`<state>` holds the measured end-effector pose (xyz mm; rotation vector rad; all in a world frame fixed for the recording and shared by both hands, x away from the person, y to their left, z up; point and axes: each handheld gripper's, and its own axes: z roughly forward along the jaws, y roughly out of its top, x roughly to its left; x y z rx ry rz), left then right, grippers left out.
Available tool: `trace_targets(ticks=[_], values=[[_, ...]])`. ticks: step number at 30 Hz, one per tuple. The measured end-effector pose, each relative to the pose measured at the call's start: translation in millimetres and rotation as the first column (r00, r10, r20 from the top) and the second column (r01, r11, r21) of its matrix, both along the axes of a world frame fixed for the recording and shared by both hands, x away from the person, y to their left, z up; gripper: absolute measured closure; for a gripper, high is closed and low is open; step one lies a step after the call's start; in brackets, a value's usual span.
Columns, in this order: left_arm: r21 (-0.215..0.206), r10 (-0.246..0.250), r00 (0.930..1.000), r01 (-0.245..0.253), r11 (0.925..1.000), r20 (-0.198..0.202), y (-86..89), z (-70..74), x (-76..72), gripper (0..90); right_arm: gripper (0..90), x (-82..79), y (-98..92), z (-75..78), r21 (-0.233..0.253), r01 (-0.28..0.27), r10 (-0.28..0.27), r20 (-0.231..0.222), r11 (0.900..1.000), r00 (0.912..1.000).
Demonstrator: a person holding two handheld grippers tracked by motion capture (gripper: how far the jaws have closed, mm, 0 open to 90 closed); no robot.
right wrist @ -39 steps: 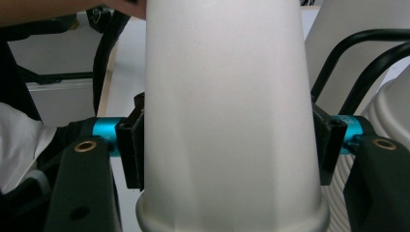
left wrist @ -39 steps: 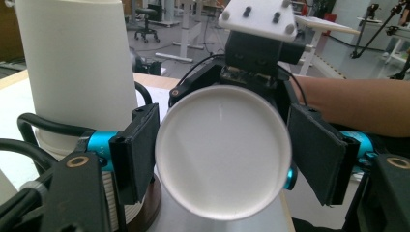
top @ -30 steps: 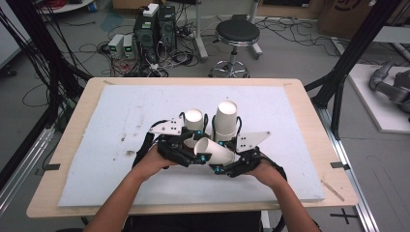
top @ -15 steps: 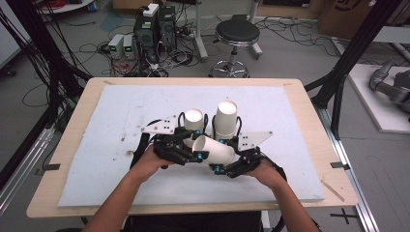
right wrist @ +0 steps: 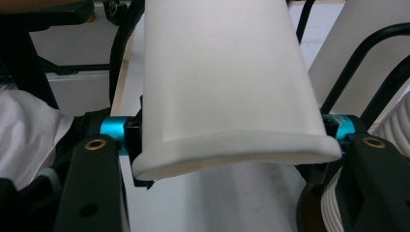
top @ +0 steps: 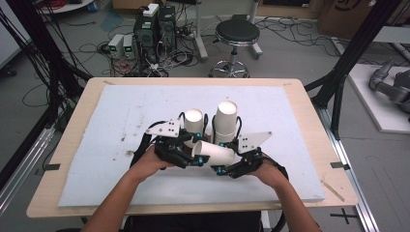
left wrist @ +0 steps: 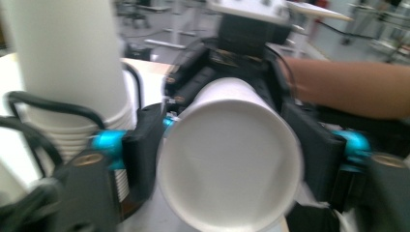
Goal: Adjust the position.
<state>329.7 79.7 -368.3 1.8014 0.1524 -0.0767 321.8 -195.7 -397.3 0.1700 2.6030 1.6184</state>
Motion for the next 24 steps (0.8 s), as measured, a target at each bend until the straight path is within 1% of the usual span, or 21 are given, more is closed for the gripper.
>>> trace_targets(ticks=[1, 2, 3, 4, 5, 7, 8, 9, 10, 11, 12, 13, 14, 16, 17, 18, 19, 20, 22, 24], values=[[0.004, -0.005, 1.0, 0.005, 1.0, 0.004, 0.0, -0.7, -0.1, 36.4, 39.7, -0.9, -0.6, 0.1, -0.012, -0.005, 0.005, -0.009, 1.0, 0.9999], [0.002, -0.007, 0.9999, 0.007, 1.0, 0.008, 0.3, -1.3, 0.0, 36.4, 39.7, -1.5, -0.5, 0.1, -0.018, -0.006, 0.006, -0.008, 1.0, 1.0], [-0.003, -0.009, 0.9999, 0.009, 1.0, 0.007, 0.5, -1.5, 0.2, 36.5, 38.8, -1.3, -0.5, 0.2, -0.022, -0.009, 0.009, -0.003, 1.0, 1.0], [-0.015, -0.007, 1.0, 0.007, 0.9999, 0.002, 0.7, -1.5, 0.1, 36.5, 36.2, -1.8, -0.5, 0.7, -0.018, -0.003, 0.003, -0.007, 1.0, 1.0], [-0.019, -0.008, 1.0, 0.008, 0.9998, 0.005, 1.4, -1.0, 0.2, 36.5, 31.8, -1.9, -0.4, 1.3, -0.009, 0.005, -0.005, -0.016, 1.0, 0.9999], [-0.03, 0.007, 0.9998, -0.007, 0.9995, 0.016, 1.9, -0.4, -0.8, 36.4, 24.0, -1.5, -1.3, 2.4, 0.037, 0.02, -0.018, -0.055, 0.999, 0.9983], [-0.037, 0.013, 0.9998, -0.012, 0.9992, 0.014, 2.8, -0.3, -0.8, 36.3, 20.4, -1.3, -2.4, 3.2, 0.054, 0.03, -0.026, -0.062, 0.998, 0.9977], [-0.047, 0.013, 0.9999, -0.012, 0.9988, 0.011, 4.5, -0.3, -0.1, 36.3, 20.3, -1.4, -3.8, 4.0, 0.066, 0.039, -0.034, -0.062, 0.997, 0.9975], [-0.06, 0.011, 0.9999, -0.011, 0.9981, 0.005, 5.7, -0.1, 0.1, 36.3, 20.4, -1.2, -5.2, 4.8, 0.073, 0.044, -0.04, -0.061, 0.996, 0.9974], [-0.062, 0.013, 0.9999, -0.013, 0.998, 0.006, 6.3, 0.0, 0.1, 36.4, 22.0, -0.4, -6.4, 5.2, 0.083, 0.044, -0.039, -0.062, 0.996, 0.9973], [-0.059, 0.01, 0.9999, -0.009, 0.9982, 0.008, 6.5, 0.1, -0.2, 36.4, 27.9, 0.2, -7.5, 5.6, 0.09, 0.034, -0.029, -0.057, 0.995, 0.998], [-0.052, 0.009, 0.9999, -0.008, 0.9986, 0.014, 6.7, 0.2, -0.7, 36.4, 29.0, 0.2, -8.2, 6.1, 0.087, 0.018, -0.015, -0.045, 0.996, 0.9989], [-0.041, 0.004, 0.9998, -0.003, 0.9992, 0.017, 6.9, 0.2, -0.9, 36.4, 31.1, 0.1, -8.1, 5.9, 0.082, 0.012, -0.008, -0.045, 0.997, 0.999], [-0.01, 0.008, 0.9998, -0.008, 0.9999, 0.015, 7.3, -0.6, -1.2, 36.1, 35.7, -0.1, -7.8, 5.3, 0.058, -0.005, 0.006, -0.025, 0.998, 0.9997], [0.006, 0.017, 0.9997, -0.017, 0.9998, 0.019, 7.3, -0.6, -1.7, 35.4, 36.6, -0.8, -7.4, 5.2, 0.053, -0.003, 0.004, -0.018, 0.999, 0.9998], [0.016, 0.041, 0.9989, -0.041, 0.999, 0.021, 7.2, 0.1, -2.9, 33.1, 36.8, -0.8, -7.4, 5.2, 0.045, -0.002, 0.003, -0.014, 0.999, 0.9999], [0.021, 0.056, 0.9982, -0.056, 0.9982, 0.021, 7.6, 0.9, -2.7, 28.1, 37.2, -0.7, -7.4, 4.8, 0.037, -0.001, 0.002, -0.014, 0.999, 0.9999], [0.026, 0.065, 0.9977, -0.066, 0.9975, 0.021, 8.4, 2.0, -2.6, 25.6, 37.7, -1.0, -7.7, 4.7, 0.024, 0.001, 0.0, -0.015, 1.0, 0.9999], [0.036, 0.061, 0.9978, -0.062, 0.9974, 0.024, 8.4, 2.2, -2.4, 24.9, 38.8, -1.2, -7.9, 4.3, -0.001, -0.007, 0.007, -0.011, 1.0, 0.9999], [0.048, 0.041, 0.9991, -0.042, 0.998, 0.014, 6.4, 0.2, -2.2, 25.3, 39.1, -1.6, -7.1, 4.2, -0.007, -0.014, 0.014, -0.013, 1.0, 0.9998]])
